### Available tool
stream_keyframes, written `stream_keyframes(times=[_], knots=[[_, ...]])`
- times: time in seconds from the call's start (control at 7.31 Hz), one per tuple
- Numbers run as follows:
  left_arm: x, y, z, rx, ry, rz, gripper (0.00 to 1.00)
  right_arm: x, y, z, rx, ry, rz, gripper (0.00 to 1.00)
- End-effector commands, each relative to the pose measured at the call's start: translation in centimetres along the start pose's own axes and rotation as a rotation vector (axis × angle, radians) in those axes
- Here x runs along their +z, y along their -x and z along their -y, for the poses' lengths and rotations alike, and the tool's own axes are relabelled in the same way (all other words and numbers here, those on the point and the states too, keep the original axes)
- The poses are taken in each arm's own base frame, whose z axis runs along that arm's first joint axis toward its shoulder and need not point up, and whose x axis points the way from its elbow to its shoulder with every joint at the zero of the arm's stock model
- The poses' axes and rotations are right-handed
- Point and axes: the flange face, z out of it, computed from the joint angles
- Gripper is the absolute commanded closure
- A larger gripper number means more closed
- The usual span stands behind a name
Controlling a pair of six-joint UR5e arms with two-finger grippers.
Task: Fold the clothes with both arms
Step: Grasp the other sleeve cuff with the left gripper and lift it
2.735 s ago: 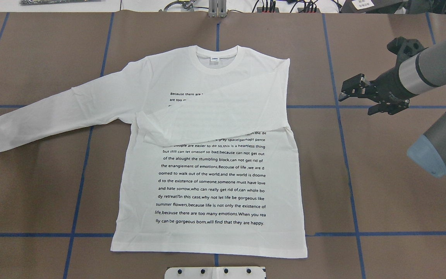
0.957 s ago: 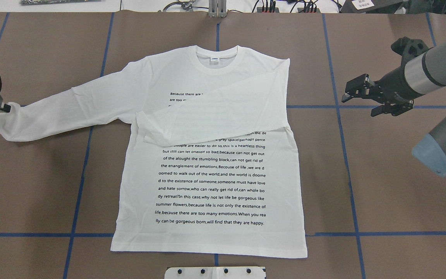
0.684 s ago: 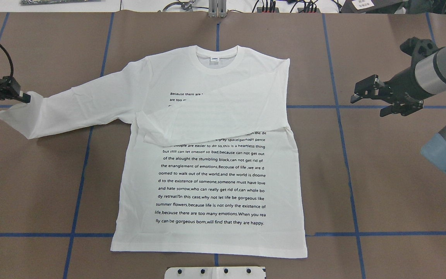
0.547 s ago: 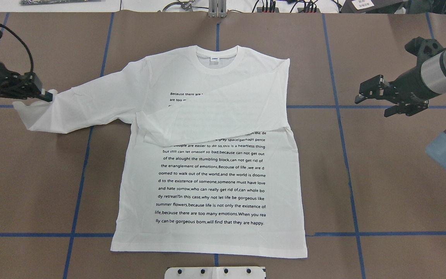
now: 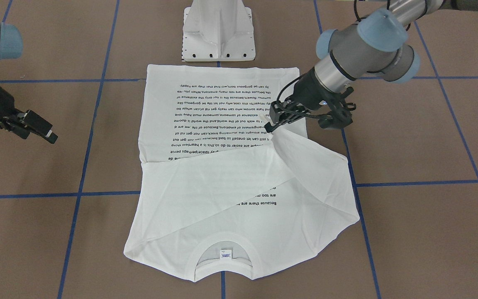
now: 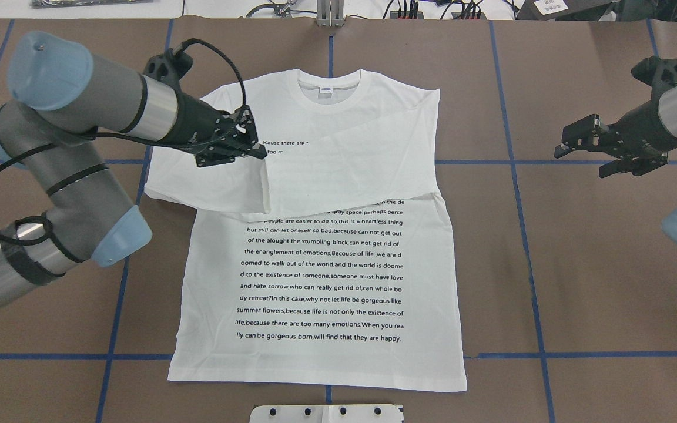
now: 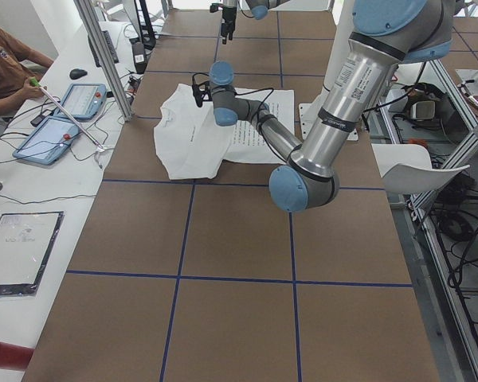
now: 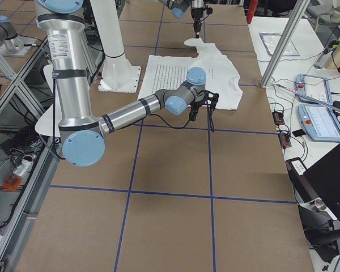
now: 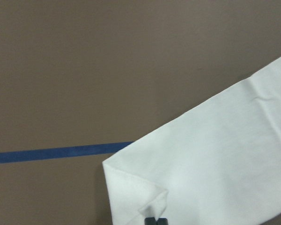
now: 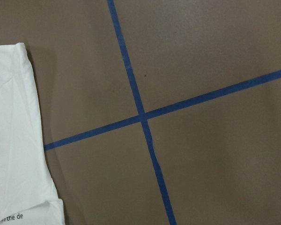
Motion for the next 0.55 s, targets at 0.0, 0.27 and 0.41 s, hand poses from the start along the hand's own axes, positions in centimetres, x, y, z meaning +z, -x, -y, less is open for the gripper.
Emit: stream_keyframes(times=[0.0,0.27,0.41], knots=[[7.0,-10.1,-1.4,-0.035,-0.035,-0.033,1.0,-0.1,-0.9,0.0,-0.002,0.0,-0.008,0.0],[13.8,-16.0,-2.4,-0.032,-0.091,-0.027,1.0,-0.8,-2.7,0.3,-0.009,-0.011,-0.017,0.0],[15.9,-15.4,-4.7,-0.018,-0.097,-0.049,1.0,-2.2,-6.0,0.8,-0.053,-0.019,-0.022,0.0]])
